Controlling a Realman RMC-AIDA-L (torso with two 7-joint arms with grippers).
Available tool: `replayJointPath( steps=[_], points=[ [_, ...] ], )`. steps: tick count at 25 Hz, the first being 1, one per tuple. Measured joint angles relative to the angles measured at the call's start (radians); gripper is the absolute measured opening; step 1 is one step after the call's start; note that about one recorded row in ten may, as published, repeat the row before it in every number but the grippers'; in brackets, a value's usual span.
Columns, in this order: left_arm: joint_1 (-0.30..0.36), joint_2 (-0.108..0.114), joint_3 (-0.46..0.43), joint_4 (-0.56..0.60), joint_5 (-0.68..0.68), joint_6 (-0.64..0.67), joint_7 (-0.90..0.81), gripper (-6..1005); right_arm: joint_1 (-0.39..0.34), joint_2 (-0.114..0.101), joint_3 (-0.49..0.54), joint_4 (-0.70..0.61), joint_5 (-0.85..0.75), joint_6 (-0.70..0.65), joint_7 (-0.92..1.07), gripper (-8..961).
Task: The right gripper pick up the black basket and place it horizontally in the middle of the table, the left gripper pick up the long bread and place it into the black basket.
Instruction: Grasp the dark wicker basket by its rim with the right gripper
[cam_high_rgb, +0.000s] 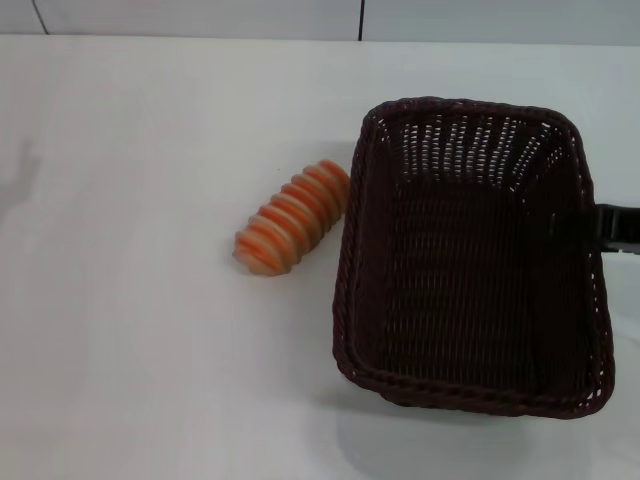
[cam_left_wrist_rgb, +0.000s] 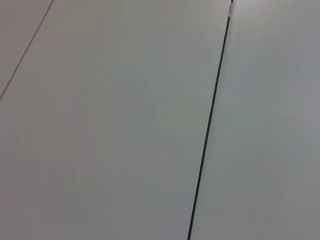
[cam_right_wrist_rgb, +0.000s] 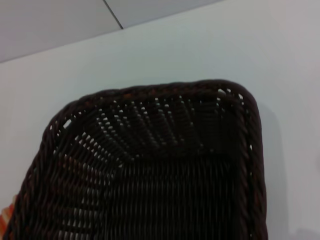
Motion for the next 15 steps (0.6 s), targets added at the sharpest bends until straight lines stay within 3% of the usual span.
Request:
replayJointPath(
  steps=[12,15],
  points=[
    [0.003,-0.003,-0.018,0.01,0.001,0.011,-0.025,847,0.019,-0.001,-0.048,0.076,-0.014,-0.047,0.001,751],
    [0.003,-0.005,-0.02,0.01,0.001,0.012,-0.025,847,0.021,-0.001,-0.057,0.077,-0.023,-0.047,0.002,708]
  ],
)
